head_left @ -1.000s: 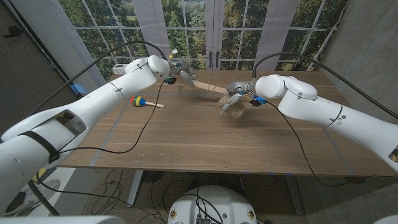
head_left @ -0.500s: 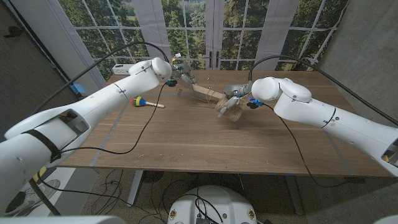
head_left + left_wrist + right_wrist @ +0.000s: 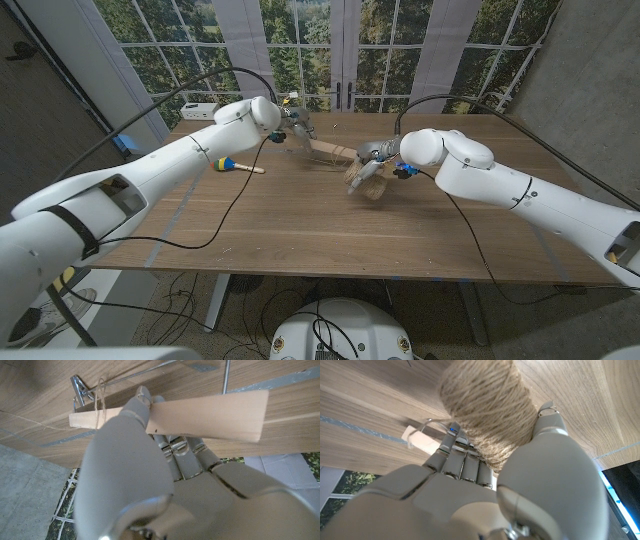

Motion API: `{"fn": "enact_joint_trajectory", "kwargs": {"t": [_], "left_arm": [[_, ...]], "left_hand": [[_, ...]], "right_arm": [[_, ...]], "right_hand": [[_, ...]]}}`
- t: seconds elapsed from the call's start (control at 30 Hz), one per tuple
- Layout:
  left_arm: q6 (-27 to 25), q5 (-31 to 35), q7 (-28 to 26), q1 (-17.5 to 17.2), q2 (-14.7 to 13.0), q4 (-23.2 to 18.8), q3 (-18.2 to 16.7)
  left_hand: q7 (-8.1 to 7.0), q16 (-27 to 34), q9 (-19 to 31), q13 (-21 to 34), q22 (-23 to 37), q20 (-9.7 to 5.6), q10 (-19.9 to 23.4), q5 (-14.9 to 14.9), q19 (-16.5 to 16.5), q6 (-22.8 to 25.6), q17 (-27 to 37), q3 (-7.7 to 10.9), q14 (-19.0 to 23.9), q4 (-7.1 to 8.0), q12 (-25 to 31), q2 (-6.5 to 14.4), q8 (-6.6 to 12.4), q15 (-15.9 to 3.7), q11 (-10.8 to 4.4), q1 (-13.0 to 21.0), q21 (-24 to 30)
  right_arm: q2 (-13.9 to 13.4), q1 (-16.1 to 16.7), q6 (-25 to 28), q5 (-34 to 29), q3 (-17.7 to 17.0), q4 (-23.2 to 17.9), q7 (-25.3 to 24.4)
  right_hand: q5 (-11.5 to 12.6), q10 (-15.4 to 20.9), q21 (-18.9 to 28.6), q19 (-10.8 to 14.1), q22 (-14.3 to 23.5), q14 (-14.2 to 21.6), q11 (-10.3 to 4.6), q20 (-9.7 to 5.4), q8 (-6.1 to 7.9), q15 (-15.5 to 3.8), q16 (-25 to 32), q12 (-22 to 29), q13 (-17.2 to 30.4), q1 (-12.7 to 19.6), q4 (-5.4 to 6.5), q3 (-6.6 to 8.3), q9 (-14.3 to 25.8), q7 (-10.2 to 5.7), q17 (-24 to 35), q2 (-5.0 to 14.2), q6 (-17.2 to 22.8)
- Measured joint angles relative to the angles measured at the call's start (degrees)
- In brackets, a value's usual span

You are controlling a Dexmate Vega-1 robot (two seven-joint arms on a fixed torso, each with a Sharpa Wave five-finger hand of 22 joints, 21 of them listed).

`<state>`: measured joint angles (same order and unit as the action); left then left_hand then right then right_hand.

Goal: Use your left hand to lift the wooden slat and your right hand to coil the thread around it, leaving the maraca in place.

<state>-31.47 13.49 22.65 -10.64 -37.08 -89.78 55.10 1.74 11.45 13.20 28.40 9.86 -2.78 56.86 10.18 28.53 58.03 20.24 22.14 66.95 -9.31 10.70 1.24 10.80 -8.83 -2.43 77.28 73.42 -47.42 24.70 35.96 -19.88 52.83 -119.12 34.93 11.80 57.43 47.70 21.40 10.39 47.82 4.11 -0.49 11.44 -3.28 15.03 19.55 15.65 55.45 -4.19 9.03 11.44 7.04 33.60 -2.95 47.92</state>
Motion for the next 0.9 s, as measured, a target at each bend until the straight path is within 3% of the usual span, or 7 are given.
{"fn": "enact_joint_trajectory", "kwargs": {"t": [0.17, 0.3, 0.33, 0.4, 0.47, 0.7, 0.9], "left_arm": [[0.0, 1.9, 0.8, 0.3, 0.1, -0.1, 0.9], [0.1, 4.2, 2.4, 0.7, 0.1, -0.3, 1.6], [0.2, 4.7, 2.8, 0.9, 0.0, -0.3, 1.8], [0.5, 5.6, 3.8, 1.2, 0.0, -0.4, 2.3], [0.9, 6.4, 4.6, 1.4, -0.1, -0.6, 2.5], [1.4, 8.4, 6.3, 1.3, -0.2, -1.4, 2.5], [1.4, 9.4, 7.1, 0.6, -0.4, -2.6, 2.0]], "left_hand": [[-0.15, -0.3, 0.0, -0.3, 0.0, 0.01, -1.5, 0.0, -0.6, -2.0, -0.1, -1.26, -0.7, -0.01, 0.0, 0.3, -0.22, -0.72, -0.38, 2.0, -0.1], [-1.42, 0.7, 0.3, -1.1, -0.3, 0.11, -5.8, -0.3, -2.4, -6.2, 1.4, -3.14, -3.8, 1.18, 0.0, 0.7, -0.21, -2.97, -1.23, 2.0, -2.6], [-1.8, 1.2, 0.3, -1.3, -0.3, 0.12, -7.5, -0.3, -3.4, -7.7, 2.1, -3.62, -6.7, 1.65, 0.0, 1.6, -0.22, -2.7, -1.16, 1.1, -3.7], [-2.47, 0.6, 0.3, -1.7, -0.3, 1.66, -11.1, -0.2, -5.4, -10.1, 2.7, -4.47, -13.4, 2.53, 0.0, 3.4, -0.21, -0.38, -0.84, -0.4, -5.8], [-2.8, 0.3, 0.2, -2.0, -0.3, 2.75, -13.2, -0.2, -6.7, -11.6, 3.0, -5.1, -17.7, 2.7, 0.0, 2.8, -0.22, 1.69, -0.53, -1.9, -7.1], [-3.26, 0.0, -0.4, -3.2, -0.3, 3.61, -19.8, 0.0, -8.3, -18.9, 3.1, -6.49, -24.7, 3.18, -0.3, 1.5, -0.66, 4.18, 1.05, -5.3, -9.6], [-3.24, -0.7, -1.0, -4.1, -0.1, 5.57, -23.8, 0.5, -11.1, -23.0, 1.9, -7.36, -30.3, 3.57, -0.3, 1.0, -0.66, 5.23, 1.84, -7.6, -11.6]], "right_arm": [[0.3, 0.7, -1.1, 1.5, -0.8, 0.9, 0.0], [0.4, 1.0, -1.5, 2.3, -1.3, 1.3, -0.1], [0.4, 1.1, -1.6, 2.4, -1.4, 1.4, -0.1], [0.4, 1.2, -1.7, 2.7, -1.5, 1.4, -0.2], [0.4, 1.3, -1.8, 2.9, -1.5, 1.5, -0.3], [0.4, 1.6, -2.2, 3.8, -1.9, 1.8, -0.5], [0.4, 1.0, -1.4, 3.4, -1.0, 1.9, 0.4]], "right_hand": [[0.0, 0.0, 0.2, 0.2, 0.0, 0.0, 0.0, 0.21, -0.01, 0.01, 0.0, 0.0, -0.2, 0.0, 0.01, 0.01, 0.0, 0.0, 0.0, 0.0, 0.0], [0.0, 0.0, 0.2, 0.3, 0.0, 0.0, 0.0, 0.31, -0.01, 0.01, 0.0, 0.0, -0.2, 0.1, 0.01, 0.01, 0.0, 0.0, 0.0, -0.06, 0.0], [0.0, 0.0, 0.2, 0.3, 0.0, 0.0, 0.0, 0.31, -0.01, 0.01, 0.0, 0.0, -0.3, 0.1, 0.01, 0.01, 0.0, 0.0, 0.0, -0.06, 0.0], [0.0, 0.0, 0.2, 0.3, 0.0, 0.0, 0.0, 0.31, -0.01, 0.01, 0.0, -0.1, -0.5, 0.1, 0.01, 0.01, 0.0, 0.0, 0.0, -0.05, 0.0], [0.0, 0.0, 0.2, 0.3, 0.0, 0.1, 0.0, 0.3, -0.02, 0.1, 0.0, -0.1, -0.5, 0.1, 0.01, 0.01, 0.0, 0.0, 0.0, -0.05, 0.0], [-0.1, 0.0, 0.2, 0.3, 0.0, 0.1, 0.0, 0.3, -0.03, 0.1, -0.4, -0.1, -0.5, 0.0, 0.02, 0.01, 0.0, 0.0, 0.0, -0.03, 0.0], [-0.5, 0.0, 0.2, 0.3, 0.0, 0.1, 0.0, 0.3, -0.18, 0.08, -1.3, -0.7, -0.3, 0.0, 0.02, 0.0, 0.0, 0.0, -0.2, 0.04, 0.0]]}}
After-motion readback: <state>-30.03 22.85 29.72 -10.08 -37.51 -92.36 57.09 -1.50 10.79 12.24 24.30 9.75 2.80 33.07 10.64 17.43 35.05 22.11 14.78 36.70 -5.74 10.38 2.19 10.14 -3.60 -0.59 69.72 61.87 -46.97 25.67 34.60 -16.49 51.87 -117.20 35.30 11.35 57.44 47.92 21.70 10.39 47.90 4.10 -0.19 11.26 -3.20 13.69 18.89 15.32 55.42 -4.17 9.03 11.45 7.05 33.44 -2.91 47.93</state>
